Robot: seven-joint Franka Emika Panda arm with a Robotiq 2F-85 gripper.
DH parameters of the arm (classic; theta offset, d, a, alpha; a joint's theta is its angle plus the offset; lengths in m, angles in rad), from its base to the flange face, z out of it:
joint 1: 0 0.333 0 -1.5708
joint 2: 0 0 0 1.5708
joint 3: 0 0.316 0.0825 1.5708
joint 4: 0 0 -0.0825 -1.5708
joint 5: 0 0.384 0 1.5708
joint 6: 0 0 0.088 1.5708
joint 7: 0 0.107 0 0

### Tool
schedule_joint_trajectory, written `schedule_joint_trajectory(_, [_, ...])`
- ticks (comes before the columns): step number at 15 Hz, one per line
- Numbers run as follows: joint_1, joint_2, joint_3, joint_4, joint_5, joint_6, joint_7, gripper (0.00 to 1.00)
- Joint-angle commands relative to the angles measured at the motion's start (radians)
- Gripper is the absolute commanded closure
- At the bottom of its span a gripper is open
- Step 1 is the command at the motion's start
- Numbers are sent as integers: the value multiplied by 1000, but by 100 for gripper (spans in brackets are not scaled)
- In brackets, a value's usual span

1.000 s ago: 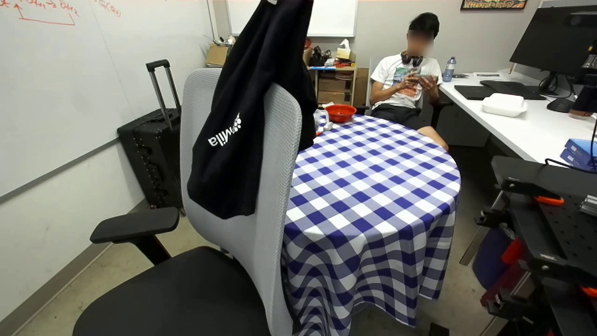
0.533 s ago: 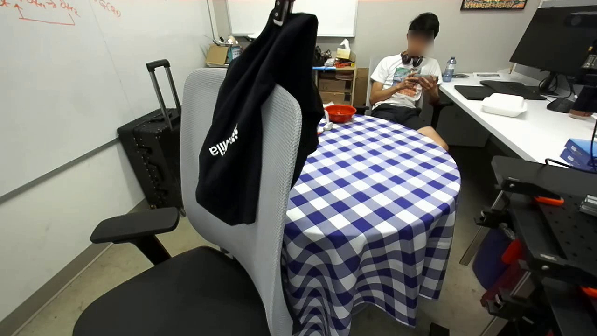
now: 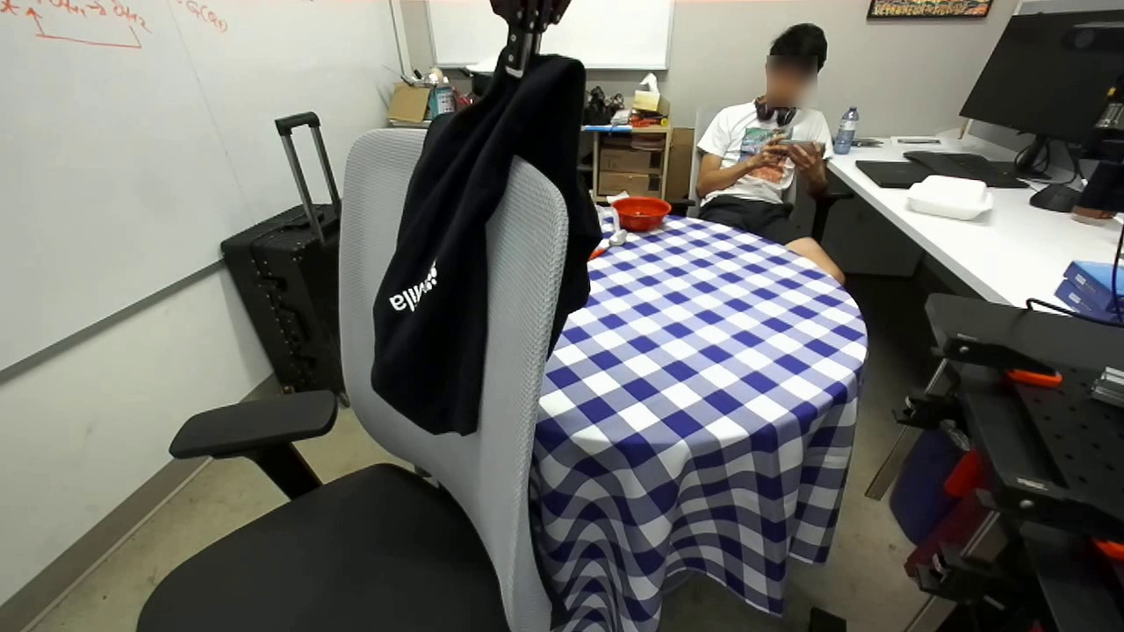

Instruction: Pick up the cloth from the chair and put it on the table

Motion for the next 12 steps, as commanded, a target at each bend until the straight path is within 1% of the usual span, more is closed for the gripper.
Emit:
schedule_joint_trajectory(1, [39,124,-8,72,-101,62,112,98])
schedule_joint_trajectory(4, [67,305,-71,209,-214,120,225,98])
schedule_joint_trajectory(6, [77,393,-129,297,-259,114,274,98])
schedule_joint_trajectory(8, [76,491,-185,392,-271,108,301,98])
schedule_joint_trajectory(10, [66,589,-227,497,-247,85,310,98])
schedule_joint_trajectory(12, [61,665,-265,577,-240,67,321,98])
